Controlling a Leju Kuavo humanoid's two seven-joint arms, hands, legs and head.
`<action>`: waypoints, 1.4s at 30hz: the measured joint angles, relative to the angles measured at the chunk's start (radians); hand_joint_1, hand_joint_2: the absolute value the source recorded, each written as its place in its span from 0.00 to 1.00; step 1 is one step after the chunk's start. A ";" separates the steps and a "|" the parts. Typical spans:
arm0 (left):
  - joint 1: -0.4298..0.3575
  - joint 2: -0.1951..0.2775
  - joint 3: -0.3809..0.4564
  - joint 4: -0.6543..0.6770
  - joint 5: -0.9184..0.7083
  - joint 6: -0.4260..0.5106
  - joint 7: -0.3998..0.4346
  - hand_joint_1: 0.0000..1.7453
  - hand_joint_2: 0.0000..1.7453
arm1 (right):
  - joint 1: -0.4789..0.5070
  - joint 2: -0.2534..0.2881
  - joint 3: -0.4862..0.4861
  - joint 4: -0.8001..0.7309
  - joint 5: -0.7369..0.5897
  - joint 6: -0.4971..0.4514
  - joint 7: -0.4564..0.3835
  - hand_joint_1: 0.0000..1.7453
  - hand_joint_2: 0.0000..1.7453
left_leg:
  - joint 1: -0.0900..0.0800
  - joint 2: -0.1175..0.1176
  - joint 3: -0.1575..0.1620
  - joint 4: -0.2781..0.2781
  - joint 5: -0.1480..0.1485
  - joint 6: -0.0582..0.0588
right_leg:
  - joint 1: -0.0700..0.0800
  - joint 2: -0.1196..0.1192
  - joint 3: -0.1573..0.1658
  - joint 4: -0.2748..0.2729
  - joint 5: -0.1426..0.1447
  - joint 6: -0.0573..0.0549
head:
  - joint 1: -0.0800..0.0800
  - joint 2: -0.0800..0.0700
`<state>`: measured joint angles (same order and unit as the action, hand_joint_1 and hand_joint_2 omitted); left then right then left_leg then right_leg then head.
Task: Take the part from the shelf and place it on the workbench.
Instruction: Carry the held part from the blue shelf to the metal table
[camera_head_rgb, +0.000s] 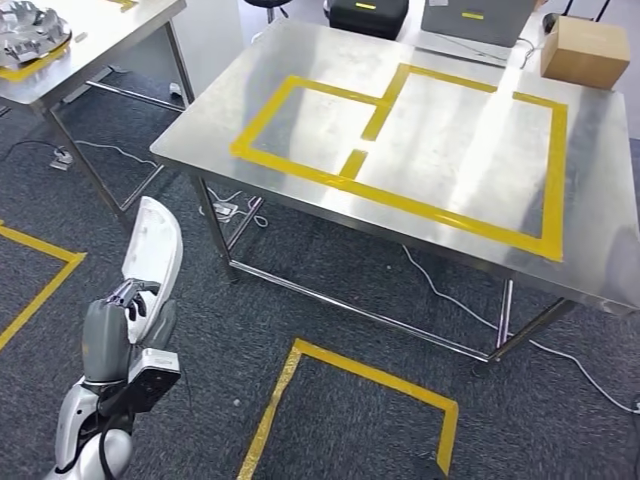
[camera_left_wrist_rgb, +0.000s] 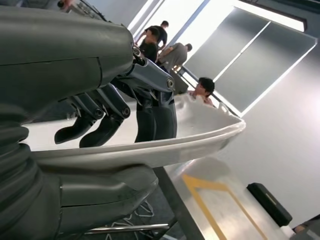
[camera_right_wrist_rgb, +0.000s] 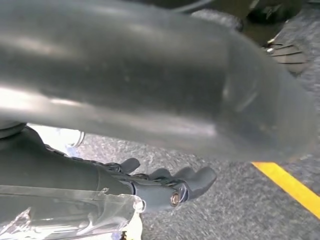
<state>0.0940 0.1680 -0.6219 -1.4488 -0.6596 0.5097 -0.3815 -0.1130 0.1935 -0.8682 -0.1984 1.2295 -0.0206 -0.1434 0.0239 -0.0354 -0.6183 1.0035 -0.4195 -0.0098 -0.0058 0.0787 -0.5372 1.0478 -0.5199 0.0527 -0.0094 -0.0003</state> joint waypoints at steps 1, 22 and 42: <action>0.001 0.000 0.000 0.000 0.000 0.000 0.000 1.00 1.00 | -0.002 0.000 0.000 0.000 0.000 0.000 0.000 0.00 0.00 | -0.002 0.009 0.009 0.000 -0.004 0.006 | 0.001 -0.028 -0.026 0.048 -0.018 0.002 | 0.004 0.000; 0.005 0.004 0.000 0.000 -0.002 -0.004 0.000 1.00 1.00 | 0.003 0.001 0.001 0.000 0.003 0.004 0.000 0.00 0.00 | -0.019 0.045 -0.082 0.224 -0.176 -0.040 | 0.009 -0.054 -0.017 -0.043 0.063 -0.052 | 0.007 0.000; 0.000 0.001 0.003 0.002 -0.003 -0.014 0.000 1.00 1.00 | 0.003 0.002 0.028 0.001 0.020 0.003 0.008 0.00 0.00 | -0.011 -0.007 0.090 -0.011 -0.069 -0.010 | 0.014 -0.066 -0.100 -0.026 0.108 -0.016 | 0.009 0.000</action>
<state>0.0944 0.1691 -0.6187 -1.4469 -0.6629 0.4953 -0.3819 -0.1099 0.1954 -0.8398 -0.1975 1.2499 -0.0175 -0.1349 0.0133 -0.0423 -0.5280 0.9926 -0.4888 -0.0203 0.0079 0.0127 -0.6369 1.0220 -0.4118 0.0363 -0.0002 -0.0004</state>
